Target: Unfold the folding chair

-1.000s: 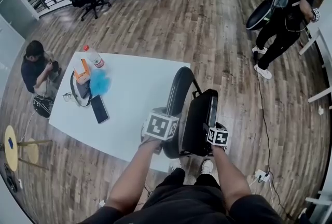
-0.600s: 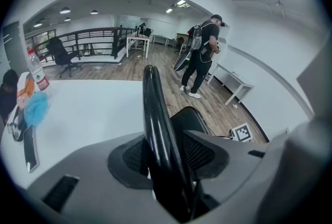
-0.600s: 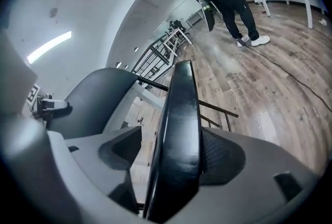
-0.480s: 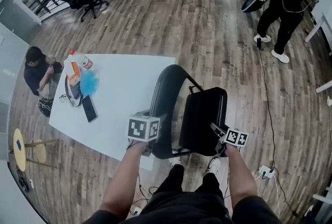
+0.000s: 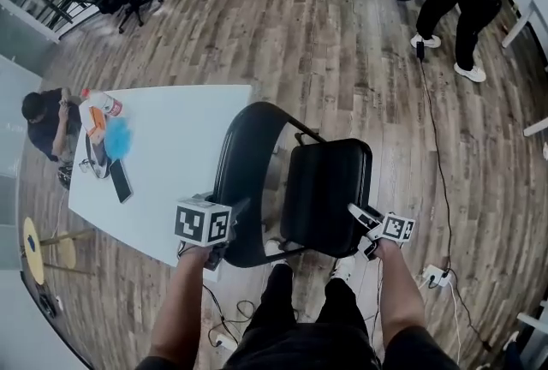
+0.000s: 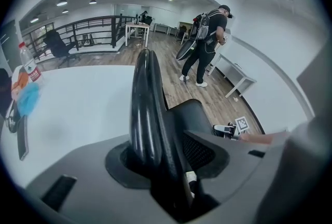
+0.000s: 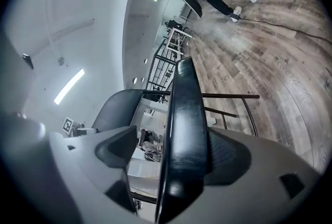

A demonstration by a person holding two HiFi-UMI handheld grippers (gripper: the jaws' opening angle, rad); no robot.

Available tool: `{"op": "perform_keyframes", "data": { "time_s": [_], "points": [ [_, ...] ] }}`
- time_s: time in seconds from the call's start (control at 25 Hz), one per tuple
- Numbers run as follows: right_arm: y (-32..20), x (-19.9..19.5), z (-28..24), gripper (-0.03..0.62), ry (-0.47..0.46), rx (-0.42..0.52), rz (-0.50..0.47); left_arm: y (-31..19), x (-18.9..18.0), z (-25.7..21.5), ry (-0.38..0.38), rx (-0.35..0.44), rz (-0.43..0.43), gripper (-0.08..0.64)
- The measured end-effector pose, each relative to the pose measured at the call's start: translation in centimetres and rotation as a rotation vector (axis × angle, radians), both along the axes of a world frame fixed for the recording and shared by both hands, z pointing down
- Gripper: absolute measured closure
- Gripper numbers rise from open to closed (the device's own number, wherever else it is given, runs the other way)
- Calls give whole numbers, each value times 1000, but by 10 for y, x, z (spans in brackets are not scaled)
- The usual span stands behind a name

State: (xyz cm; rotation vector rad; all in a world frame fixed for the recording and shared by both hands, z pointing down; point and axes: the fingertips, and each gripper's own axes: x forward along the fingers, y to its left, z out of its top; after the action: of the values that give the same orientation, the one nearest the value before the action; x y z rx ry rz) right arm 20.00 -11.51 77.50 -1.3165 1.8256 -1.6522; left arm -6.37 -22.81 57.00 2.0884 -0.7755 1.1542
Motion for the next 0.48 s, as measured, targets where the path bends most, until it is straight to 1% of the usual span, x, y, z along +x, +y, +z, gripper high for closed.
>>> {"op": "perform_keyframes", "data": {
  "time_s": [0.12, 0.24, 0.4, 0.44, 0.48],
  "points": [
    [4, 20, 23, 215, 29, -8, -11, -5, 1, 15, 2, -13, 0, 382],
    [16, 42, 49, 215, 27, -25, -19, 0, 9, 28, 12, -29, -6, 383],
    [29, 75, 87, 215, 44, -34, -29, 7, 24, 52, -22, -30, 2, 383],
    [35, 82, 95, 215, 19, -35, -20, 9, 28, 57, -32, -34, 7, 383],
    [38, 86, 100, 216, -33, -22, -9, 12, 30, 62, -45, -38, 12, 383]
  ]
}}
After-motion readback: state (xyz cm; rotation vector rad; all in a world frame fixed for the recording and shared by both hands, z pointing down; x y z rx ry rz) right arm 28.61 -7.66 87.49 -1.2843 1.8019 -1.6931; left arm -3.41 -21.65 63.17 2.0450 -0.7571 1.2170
